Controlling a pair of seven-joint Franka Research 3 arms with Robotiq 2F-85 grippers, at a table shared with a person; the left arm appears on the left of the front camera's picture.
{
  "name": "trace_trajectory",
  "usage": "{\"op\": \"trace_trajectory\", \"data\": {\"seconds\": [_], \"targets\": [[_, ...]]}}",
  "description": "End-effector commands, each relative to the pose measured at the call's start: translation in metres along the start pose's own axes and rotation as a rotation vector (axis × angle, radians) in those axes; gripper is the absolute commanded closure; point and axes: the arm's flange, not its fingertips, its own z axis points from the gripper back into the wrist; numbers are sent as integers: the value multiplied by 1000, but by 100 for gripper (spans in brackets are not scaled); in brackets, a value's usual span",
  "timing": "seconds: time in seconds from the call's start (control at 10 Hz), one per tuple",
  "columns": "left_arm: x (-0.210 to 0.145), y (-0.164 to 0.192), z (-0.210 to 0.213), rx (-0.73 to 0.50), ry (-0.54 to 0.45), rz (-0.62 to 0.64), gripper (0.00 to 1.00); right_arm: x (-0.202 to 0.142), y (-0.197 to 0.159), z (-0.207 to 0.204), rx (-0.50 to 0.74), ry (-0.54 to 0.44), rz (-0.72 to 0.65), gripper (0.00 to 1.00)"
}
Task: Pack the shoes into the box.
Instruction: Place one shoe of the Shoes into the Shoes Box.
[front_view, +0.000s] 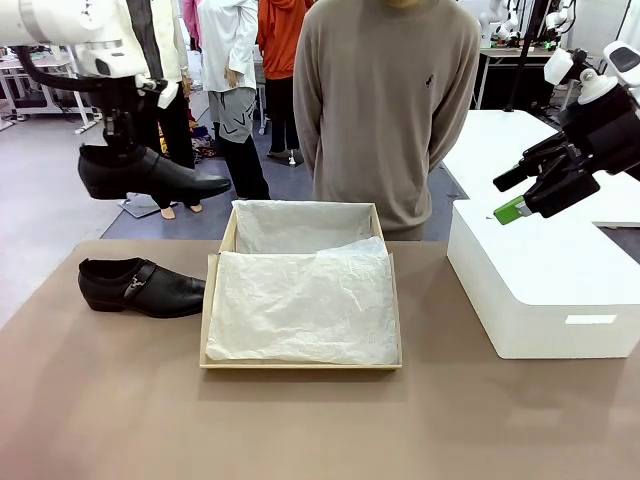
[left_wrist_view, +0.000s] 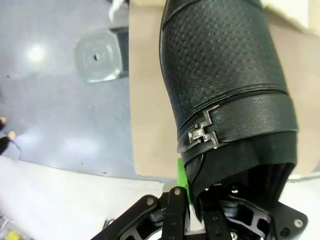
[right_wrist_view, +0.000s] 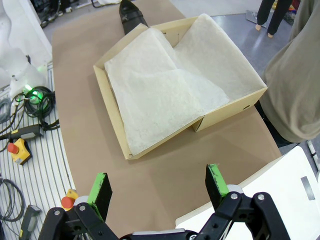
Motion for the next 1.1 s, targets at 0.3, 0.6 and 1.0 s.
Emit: {"op": "trace_trajectory", "data": {"seconds": [0.3, 0.6, 1.0], "targets": [[65, -39, 1, 21, -14, -41, 100, 1, -3, -1, 11, -27, 25, 0], [80, -46, -5, 2, -19, -40, 100, 1, -3, -1, 11, -27, 25, 0], [86, -36, -4, -5, -19, -71, 100, 1, -3, -1, 11, -27, 25, 0]]}}
